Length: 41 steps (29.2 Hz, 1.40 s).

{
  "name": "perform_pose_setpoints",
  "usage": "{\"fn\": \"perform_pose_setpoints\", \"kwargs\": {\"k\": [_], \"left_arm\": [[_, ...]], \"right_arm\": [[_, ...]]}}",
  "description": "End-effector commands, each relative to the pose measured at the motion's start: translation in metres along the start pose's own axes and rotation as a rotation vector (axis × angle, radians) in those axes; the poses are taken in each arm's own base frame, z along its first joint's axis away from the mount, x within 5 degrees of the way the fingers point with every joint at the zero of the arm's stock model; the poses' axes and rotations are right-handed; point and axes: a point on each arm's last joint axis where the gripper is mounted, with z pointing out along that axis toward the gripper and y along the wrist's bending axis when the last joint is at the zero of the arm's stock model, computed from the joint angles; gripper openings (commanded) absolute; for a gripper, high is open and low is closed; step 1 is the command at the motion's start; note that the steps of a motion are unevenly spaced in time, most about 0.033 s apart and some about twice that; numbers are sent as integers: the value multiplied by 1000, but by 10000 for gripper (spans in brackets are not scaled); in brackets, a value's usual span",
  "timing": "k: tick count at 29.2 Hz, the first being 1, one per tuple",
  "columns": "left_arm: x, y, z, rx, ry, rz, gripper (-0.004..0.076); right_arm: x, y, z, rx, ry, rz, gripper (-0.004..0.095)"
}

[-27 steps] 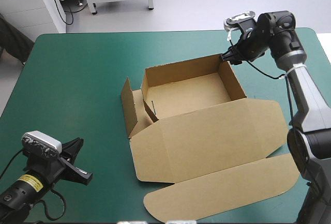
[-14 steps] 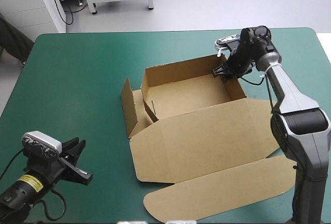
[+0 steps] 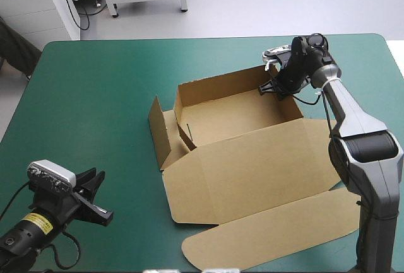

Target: Fold the box

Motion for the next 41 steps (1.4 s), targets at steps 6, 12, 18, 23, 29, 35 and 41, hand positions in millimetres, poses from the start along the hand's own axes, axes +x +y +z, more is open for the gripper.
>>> {"fn": "perform_pose_setpoints", "kwargs": {"k": [6, 12, 18, 23, 29, 35, 41], "left_arm": [[-14, 1, -4, -6, -89, 0, 156], [-13, 1, -4, -5, -80, 0, 397], [-14, 1, -4, -6, -90, 0, 515], [-16, -2, -4, 25, -108, -71, 508], [-30, 0, -3, 14, -228, -108, 501], [-55, 6, 16, -29, -152, -31, 403], [-98, 15, 50, -79, -86, -22, 403]], "right_arm": [[13, -2, -125, 175, -222, -27, -20], [34, 3, -190, 238, -351, -32, -20], [57, 9, -239, 274, -458, -15, -20], [68, 12, -259, 273, -511, 19, -20], [73, 16, -268, 249, -539, 22, -20], [76, 20, -273, 220, -555, 23, -20], [77, 21, -273, 209, -558, 23, -20]]}}
